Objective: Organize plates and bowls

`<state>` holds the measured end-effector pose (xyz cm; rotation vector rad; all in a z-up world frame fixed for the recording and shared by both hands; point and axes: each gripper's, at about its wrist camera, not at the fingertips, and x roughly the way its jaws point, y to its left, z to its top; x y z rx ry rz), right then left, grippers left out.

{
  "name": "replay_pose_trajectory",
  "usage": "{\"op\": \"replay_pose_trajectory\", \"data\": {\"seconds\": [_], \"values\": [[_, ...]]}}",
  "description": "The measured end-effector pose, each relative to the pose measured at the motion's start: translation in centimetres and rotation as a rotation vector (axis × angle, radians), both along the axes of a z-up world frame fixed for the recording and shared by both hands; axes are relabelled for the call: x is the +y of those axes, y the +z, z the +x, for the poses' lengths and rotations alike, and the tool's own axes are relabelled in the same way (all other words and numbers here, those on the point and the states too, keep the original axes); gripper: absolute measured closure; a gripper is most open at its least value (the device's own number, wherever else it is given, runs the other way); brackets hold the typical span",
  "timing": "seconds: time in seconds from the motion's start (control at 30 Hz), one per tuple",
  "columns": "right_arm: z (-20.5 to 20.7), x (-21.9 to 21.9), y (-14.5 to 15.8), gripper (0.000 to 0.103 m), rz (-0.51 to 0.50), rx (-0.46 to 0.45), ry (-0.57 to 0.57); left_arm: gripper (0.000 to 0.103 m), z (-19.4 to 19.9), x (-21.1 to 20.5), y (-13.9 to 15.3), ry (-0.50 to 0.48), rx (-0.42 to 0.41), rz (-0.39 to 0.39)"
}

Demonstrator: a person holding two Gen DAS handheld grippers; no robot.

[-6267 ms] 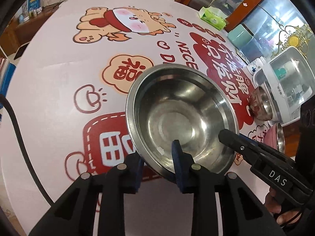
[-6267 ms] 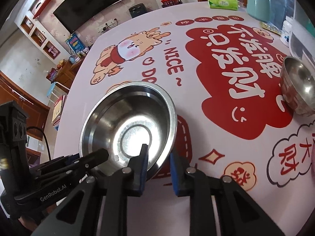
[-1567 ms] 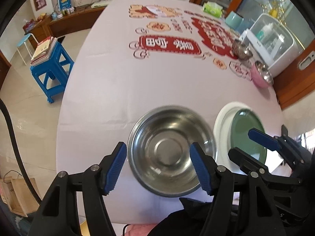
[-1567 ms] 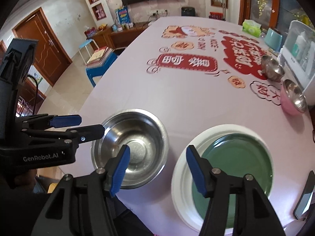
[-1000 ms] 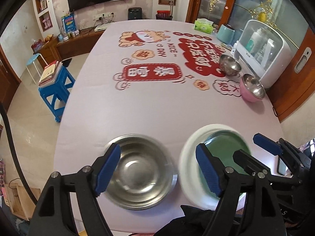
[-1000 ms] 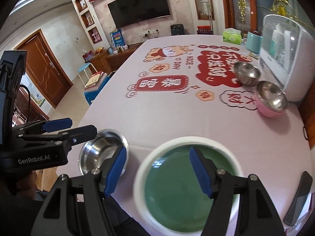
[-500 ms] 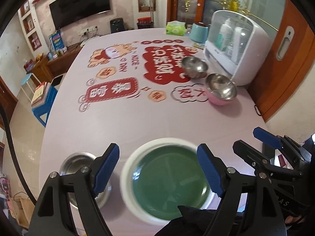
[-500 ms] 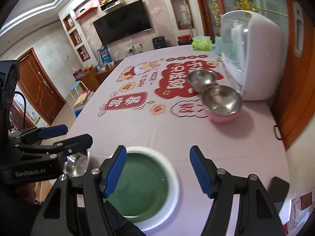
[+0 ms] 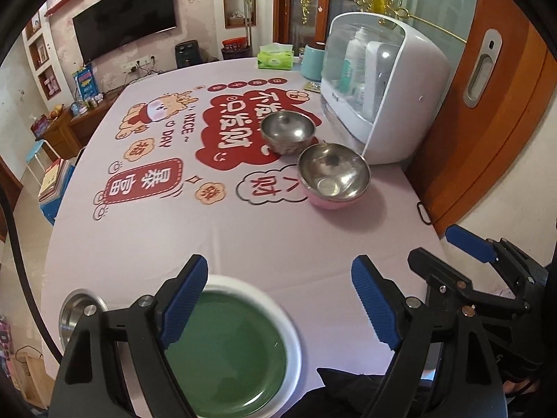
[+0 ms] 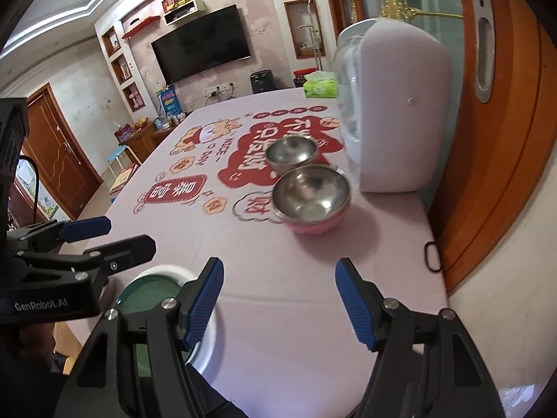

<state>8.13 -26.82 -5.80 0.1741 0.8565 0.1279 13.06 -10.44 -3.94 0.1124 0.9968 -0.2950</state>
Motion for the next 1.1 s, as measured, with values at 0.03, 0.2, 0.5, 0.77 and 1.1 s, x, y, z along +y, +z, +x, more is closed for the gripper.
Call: {"op": "replay_pose_trajectory", "data": {"seconds": [0.03,0.2,0.5,0.77,1.1], "values": [[0.3,-0.4,0.0,0.036,0.002,-0.003,-0.002,0.019,0.4,-0.5,0.0,0.001,0.002,-0.001],[2.6,-2.9,-0.2,0.036,0.027,-0.008,-0.017,0.019,2.8,-2.2,-0.1,0.016,0.012,-0.013],[7.6,-6.1,-3.0,0.036,0.1,0.016,-0.043,0.019,8.6,-5.0,-1.8,0.072,0.06,-0.008],[11.2,-7.2,-7.3,0.036,0.163,0.067,-0.054,0.019,12.6,-6.7,-5.8,0.092,0.106,-0.033],[13.8,-7.4,-11.3,0.036,0.208,0.142,-0.053,0.019,16.4,-7.6,-12.3,0.117,0.238,-0.084]]}}
